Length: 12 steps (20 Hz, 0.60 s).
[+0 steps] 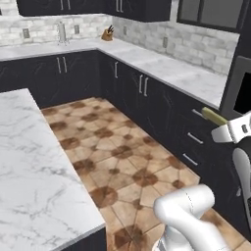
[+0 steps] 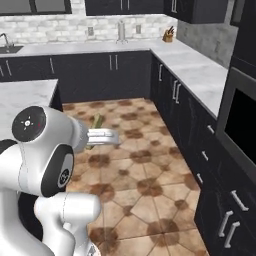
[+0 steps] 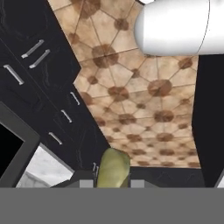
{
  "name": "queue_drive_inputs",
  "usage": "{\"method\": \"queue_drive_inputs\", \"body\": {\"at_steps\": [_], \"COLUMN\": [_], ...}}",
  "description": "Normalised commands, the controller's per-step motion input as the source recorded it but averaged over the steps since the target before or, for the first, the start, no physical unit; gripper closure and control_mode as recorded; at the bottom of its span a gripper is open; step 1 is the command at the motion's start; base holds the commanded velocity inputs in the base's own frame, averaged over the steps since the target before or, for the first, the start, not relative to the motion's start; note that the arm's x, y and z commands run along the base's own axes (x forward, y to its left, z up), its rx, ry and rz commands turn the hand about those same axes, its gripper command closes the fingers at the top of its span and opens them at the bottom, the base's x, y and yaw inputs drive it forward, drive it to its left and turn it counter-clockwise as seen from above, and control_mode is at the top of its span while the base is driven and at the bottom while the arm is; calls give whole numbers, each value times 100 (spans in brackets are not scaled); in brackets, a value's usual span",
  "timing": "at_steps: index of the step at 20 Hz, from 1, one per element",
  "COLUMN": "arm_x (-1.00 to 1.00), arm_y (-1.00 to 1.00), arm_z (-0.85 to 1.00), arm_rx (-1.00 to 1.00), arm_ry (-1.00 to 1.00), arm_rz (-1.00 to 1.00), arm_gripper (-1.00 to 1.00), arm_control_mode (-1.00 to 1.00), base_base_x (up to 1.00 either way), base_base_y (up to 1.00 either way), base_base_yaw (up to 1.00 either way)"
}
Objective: Retrieve the butter from the fridge and place it on a plate on the dining table. Then retrieve the butter knife by the fridge and place it near the plate.
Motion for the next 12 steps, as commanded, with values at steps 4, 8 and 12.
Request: {"method": "queue_drive_inputs", "body": {"at_steps": [4,8,12], "arm_x": [0,0,0], "arm_y": [0,0,0], "arm_z": [0,0,0], "arm_rx": [0,0,0], "arm_ry": [0,0,0], "arm_rz": [0,0,0], "arm_gripper": [100,100,100], "arm_control_mode": [100,100,100], "base_base_x": [-58,-83,-76], "base_base_y": [-13,-4,31], "base_base_yaw": [11,9,10]}}
